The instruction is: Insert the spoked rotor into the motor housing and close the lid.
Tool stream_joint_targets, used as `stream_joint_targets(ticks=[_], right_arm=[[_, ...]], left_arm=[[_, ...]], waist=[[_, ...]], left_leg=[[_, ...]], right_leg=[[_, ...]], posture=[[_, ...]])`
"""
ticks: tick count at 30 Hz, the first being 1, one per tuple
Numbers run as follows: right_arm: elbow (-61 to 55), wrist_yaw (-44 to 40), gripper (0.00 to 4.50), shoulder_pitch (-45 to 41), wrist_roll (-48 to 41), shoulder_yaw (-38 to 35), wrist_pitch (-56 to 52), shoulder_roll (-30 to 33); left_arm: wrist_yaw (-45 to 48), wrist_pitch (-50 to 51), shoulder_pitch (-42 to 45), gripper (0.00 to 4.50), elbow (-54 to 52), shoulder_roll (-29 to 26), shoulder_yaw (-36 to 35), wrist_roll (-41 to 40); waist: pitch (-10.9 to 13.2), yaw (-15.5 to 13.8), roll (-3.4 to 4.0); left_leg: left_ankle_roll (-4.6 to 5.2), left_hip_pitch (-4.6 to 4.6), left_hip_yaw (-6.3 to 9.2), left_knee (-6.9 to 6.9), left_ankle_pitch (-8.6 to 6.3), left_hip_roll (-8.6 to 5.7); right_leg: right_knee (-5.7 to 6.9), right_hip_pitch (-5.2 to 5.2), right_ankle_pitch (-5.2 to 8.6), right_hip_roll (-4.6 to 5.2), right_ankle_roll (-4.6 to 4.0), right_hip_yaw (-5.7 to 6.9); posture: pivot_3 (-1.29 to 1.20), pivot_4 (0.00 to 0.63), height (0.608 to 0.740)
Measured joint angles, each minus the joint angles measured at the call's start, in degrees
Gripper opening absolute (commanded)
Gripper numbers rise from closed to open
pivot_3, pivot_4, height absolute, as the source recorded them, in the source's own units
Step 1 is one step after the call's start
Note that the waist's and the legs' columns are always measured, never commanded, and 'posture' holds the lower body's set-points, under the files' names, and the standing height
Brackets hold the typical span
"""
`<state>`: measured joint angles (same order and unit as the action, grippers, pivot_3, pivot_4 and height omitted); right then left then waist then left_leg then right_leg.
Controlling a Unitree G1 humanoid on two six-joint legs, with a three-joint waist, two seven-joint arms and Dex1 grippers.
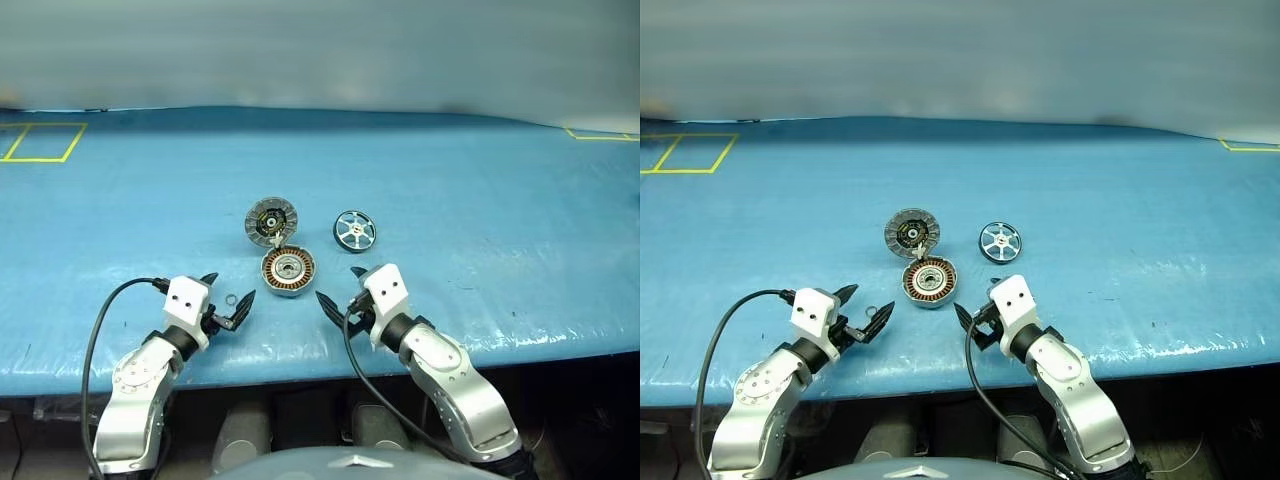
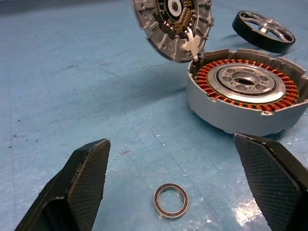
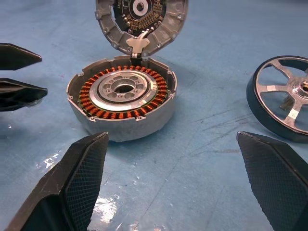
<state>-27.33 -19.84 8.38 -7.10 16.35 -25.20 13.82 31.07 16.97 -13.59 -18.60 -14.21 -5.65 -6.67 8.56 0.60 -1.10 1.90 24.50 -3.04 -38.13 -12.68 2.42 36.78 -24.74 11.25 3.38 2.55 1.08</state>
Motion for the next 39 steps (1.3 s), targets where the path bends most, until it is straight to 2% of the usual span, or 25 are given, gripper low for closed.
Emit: stream_joint_targets(ticks=[15, 16, 17, 21, 22, 27, 34, 39], right_arm=[[1.73, -4.14, 4.50, 4.08, -1.03, -0.02, 5.35, 1.76], [1.74, -4.17, 4.50, 4.19, -1.03, -0.02, 5.35, 1.84], [1.75, -4.19, 4.50, 4.23, -1.03, -0.02, 5.35, 1.88], [1.79, -4.04, 4.50, 4.20, -1.01, -0.04, 5.35, 1.89], [1.82, -3.98, 4.50, 4.18, -1.01, -0.07, 5.35, 1.87], [1.87, -3.65, 4.50, 4.05, -0.97, -0.19, 5.35, 1.75], [2.19, -3.56, 4.50, 3.62, -0.64, -0.22, 5.34, 1.72], [2.36, -3.63, 4.50, 2.90, -0.41, -0.18, 5.31, 1.64]], left_arm=[[0.79, 0.24, 0.80, 4.46, 3.34, -4.51, 2.34, -1.99], [0.86, 0.11, 0.79, 4.09, 3.47, -4.58, 2.39, -1.99], [0.78, 0.01, 0.85, 3.92, 3.63, -4.62, 2.37, -1.99], [0.40, -0.41, 0.86, 2.63, 4.56, -5.78, 2.48, -1.80], [0.26, -0.57, 0.82, 2.18, 4.72, -5.98, 2.51, -1.70], [0.04, -2.18, 0.13, 0.65, 4.99, -7.65, 3.46, -0.39], [2.07, -1.02, -0.72, 0.66, 2.66, -11.10, 3.67, -1.86], [4.50, 3.49, 3.09, 0.66, 0.11, -12.58, 2.35, -7.68]], waist=[[-0.01, 0.03, 0.03], [-0.01, 0.04, 0.05], [-0.01, 0.04, 0.05], [-0.06, 0.03, 0.13], [-0.06, 0.03, 0.13], [-0.09, 0.00, 0.18], [-0.15, 0.08, 0.29], [-0.08, -0.27, 0.20]], left_leg=[[-0.30, 0.01, -0.01, 0.05, -0.18, 0.04], [-0.30, 0.01, -0.02, 0.07, -0.18, 0.04], [-0.30, 0.01, -0.02, 0.07, -0.18, 0.04], [-0.30, 0.01, -0.02, 0.08, -0.18, 0.04], [-0.30, 0.01, -0.02, 0.09, -0.18, 0.04], [-0.31, 0.01, -0.02, 0.16, -0.19, 0.04], [-0.36, 0.08, -0.05, 0.22, -0.21, 0.09], [-0.32, 0.27, -0.01, 0.16, -0.18, 0.07]], right_leg=[[-0.01, -0.11, 0.02, 0.13, -0.03, 0.14], [-0.01, -0.12, 0.02, 0.14, -0.03, 0.14], [-0.01, -0.12, 0.02, 0.14, -0.03, 0.15], [-0.03, -0.12, 0.02, 0.18, -0.04, 0.20], [-0.03, -0.12, 0.02, 0.20, -0.04, 0.21], [-0.09, -0.12, 0.03, 0.29, -0.04, 0.34], [-0.08, -0.27, 0.05, 0.72, -0.09, 0.77], [-0.03, -0.37, 0.05, 0.70, -0.09, 1.14]], posture=[[0.00, 0.150, 0.740], [0.00, 0.150, 0.740], [0.00, 0.150, 0.740], [0.00, 0.150, 0.740], [0.00, 0.150, 0.740], [0.00, 0.150, 0.740], [0.00, 0.150, 0.740], [0.00, 0.150, 0.740]])
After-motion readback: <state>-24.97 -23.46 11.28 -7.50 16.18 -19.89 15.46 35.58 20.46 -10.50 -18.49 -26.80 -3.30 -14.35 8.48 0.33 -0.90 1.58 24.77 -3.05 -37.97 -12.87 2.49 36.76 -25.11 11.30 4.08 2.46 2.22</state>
